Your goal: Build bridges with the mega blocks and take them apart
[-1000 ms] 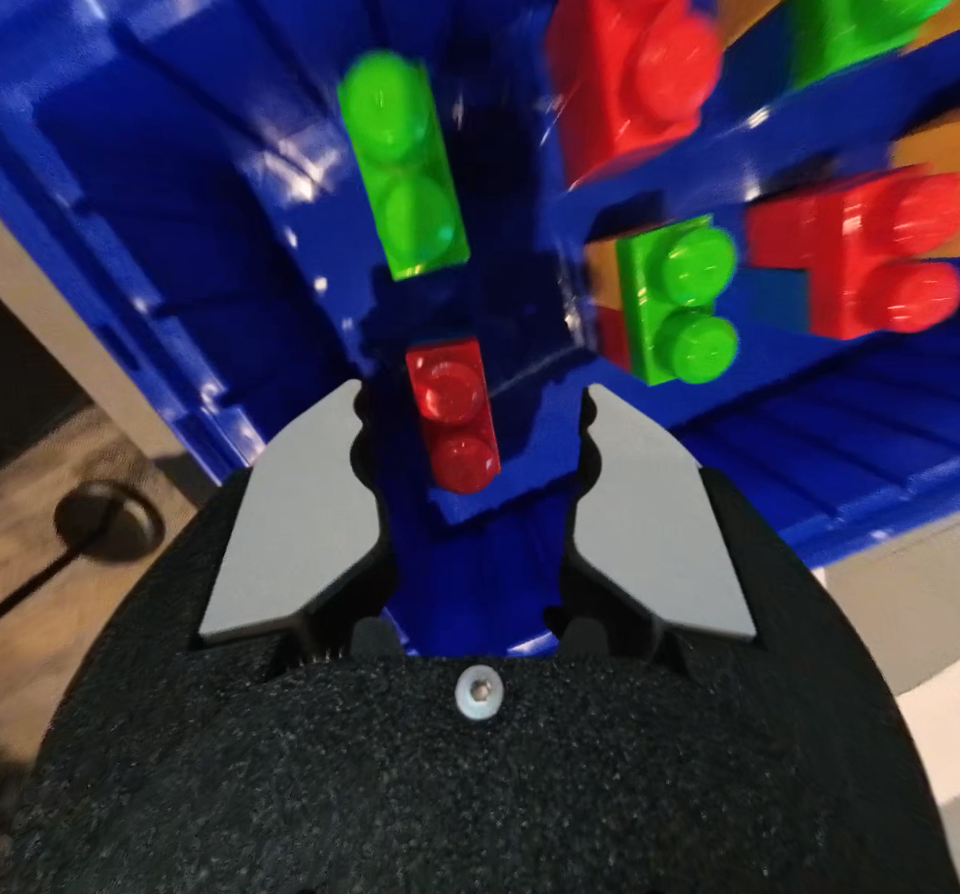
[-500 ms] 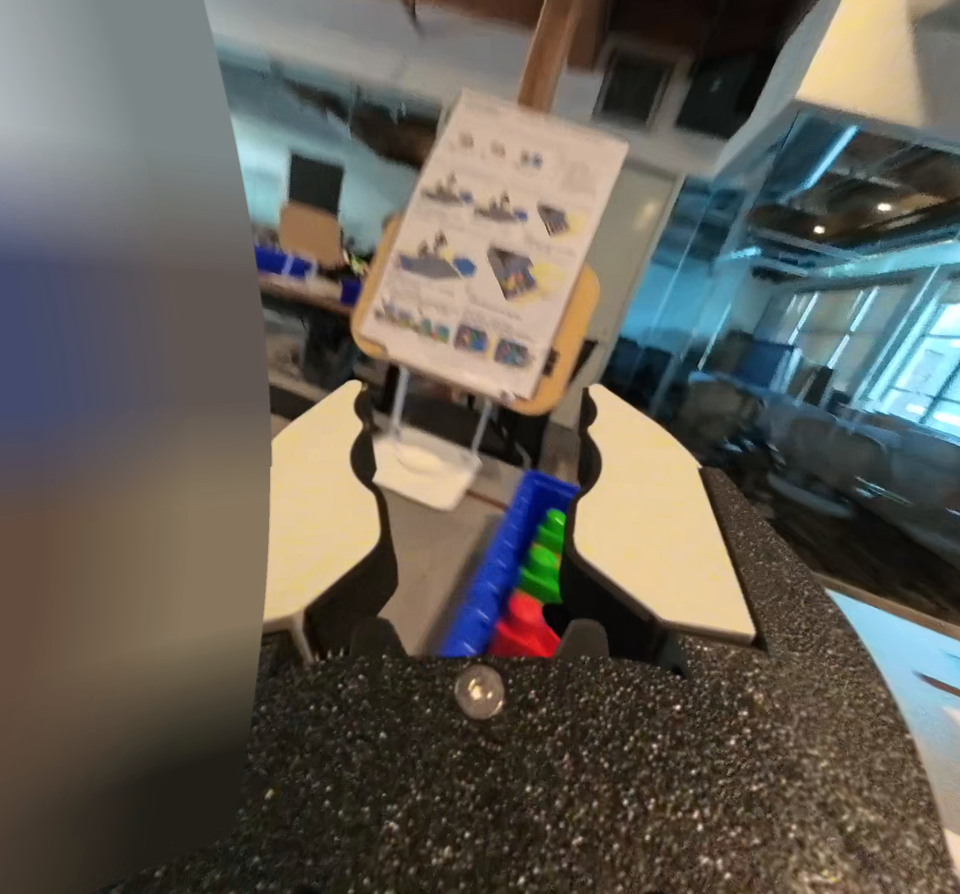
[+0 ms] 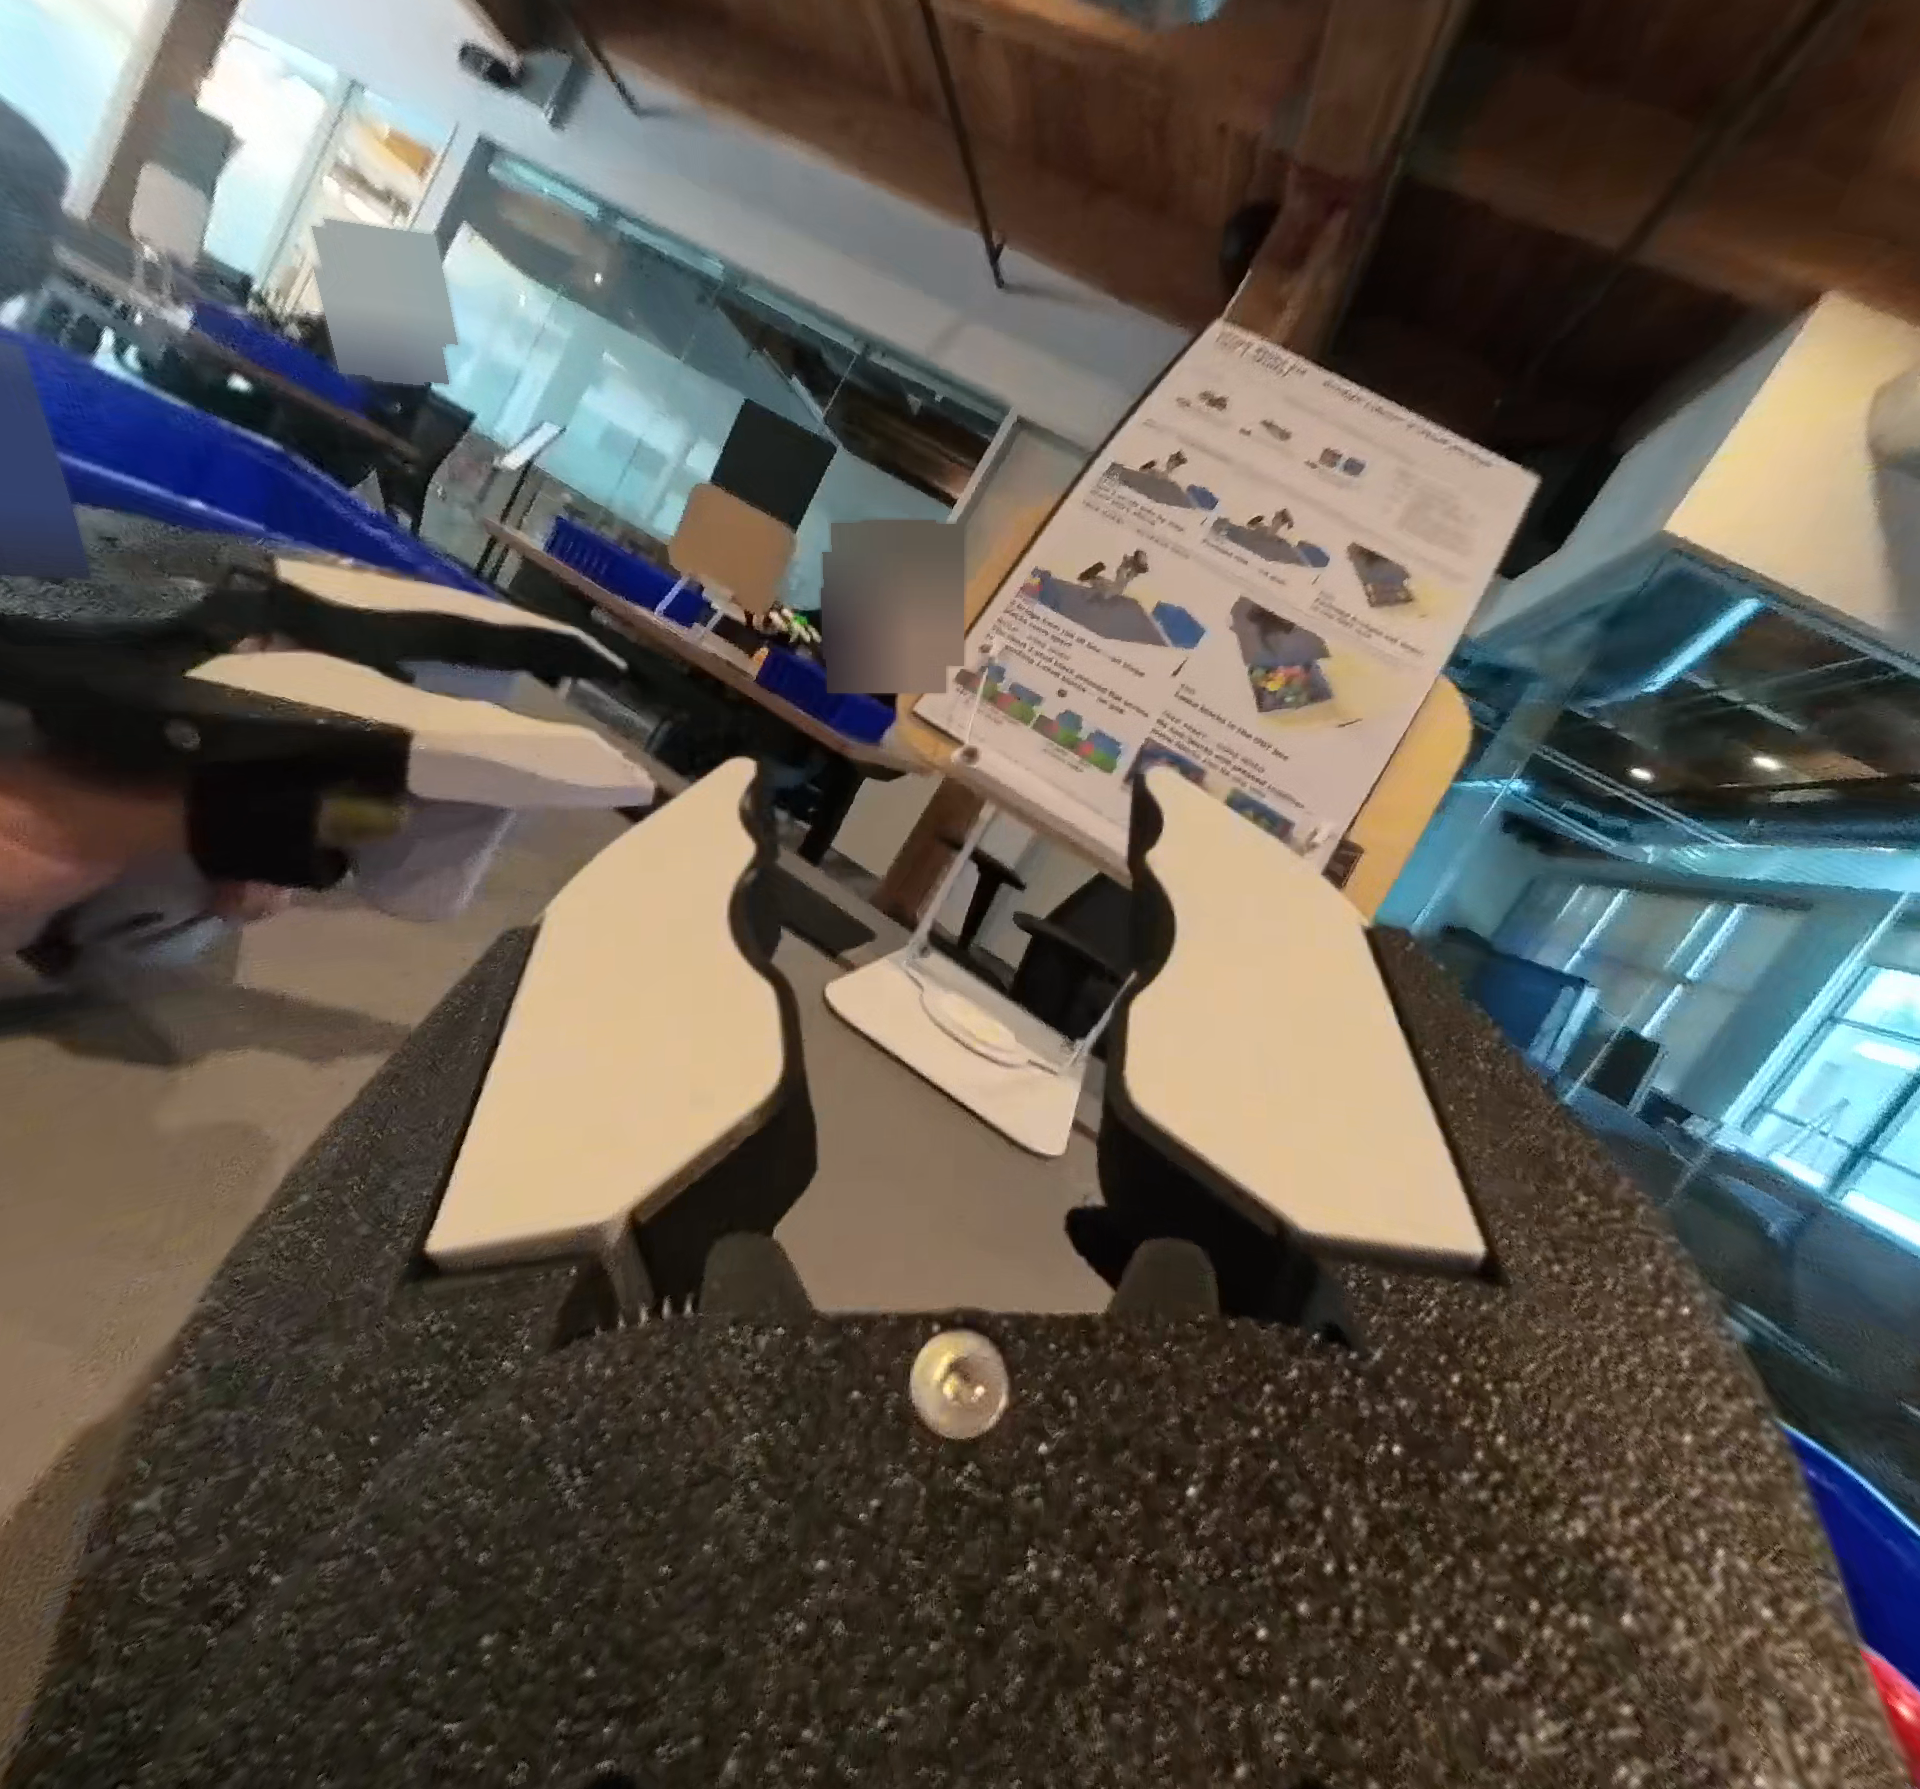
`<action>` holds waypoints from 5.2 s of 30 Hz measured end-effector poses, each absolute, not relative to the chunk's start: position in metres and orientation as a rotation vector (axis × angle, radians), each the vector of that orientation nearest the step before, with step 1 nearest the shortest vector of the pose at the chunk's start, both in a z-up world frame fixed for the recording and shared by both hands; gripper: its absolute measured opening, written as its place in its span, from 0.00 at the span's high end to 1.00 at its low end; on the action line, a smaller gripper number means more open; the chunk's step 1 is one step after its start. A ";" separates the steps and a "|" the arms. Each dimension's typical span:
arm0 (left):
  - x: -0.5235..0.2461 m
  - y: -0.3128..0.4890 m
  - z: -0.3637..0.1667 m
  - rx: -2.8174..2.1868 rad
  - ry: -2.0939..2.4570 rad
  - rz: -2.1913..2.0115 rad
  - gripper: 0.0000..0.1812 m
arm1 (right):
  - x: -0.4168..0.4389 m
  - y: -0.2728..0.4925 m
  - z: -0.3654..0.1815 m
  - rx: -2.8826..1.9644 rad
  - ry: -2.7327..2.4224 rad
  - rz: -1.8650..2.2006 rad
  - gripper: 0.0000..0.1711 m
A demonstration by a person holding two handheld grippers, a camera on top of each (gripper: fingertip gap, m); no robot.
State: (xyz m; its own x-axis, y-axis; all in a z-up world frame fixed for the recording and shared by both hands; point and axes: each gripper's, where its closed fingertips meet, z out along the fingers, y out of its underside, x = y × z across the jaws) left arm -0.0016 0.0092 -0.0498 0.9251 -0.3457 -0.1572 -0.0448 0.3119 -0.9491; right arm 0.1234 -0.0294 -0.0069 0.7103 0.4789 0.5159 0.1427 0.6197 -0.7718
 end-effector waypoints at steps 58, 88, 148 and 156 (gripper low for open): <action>-0.118 -0.179 -0.053 -1.801 0.319 0.540 0.64 | 0.279 -0.032 -0.093 -2.112 -0.956 -0.098 0.92; -0.068 -0.198 -0.019 -1.607 0.362 0.305 0.67 | 0.271 -0.071 -0.013 -1.785 -0.646 0.382 0.68; -0.317 -0.325 0.015 -1.451 -0.329 0.379 0.69 | -0.216 -0.111 -0.119 -0.118 -2.892 -0.275 0.61; -0.330 -0.322 0.003 -1.457 -0.352 0.363 0.69 | -0.226 -0.110 -0.141 0.257 -2.852 -0.295 0.77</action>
State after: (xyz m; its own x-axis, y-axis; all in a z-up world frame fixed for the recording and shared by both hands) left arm -0.3297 -0.3225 0.0029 0.8956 0.4448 0.0124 -0.0254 0.0790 -0.9966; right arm -0.2258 -0.1097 -0.1410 -0.9498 -0.2008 0.2397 -0.1475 0.9636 0.2228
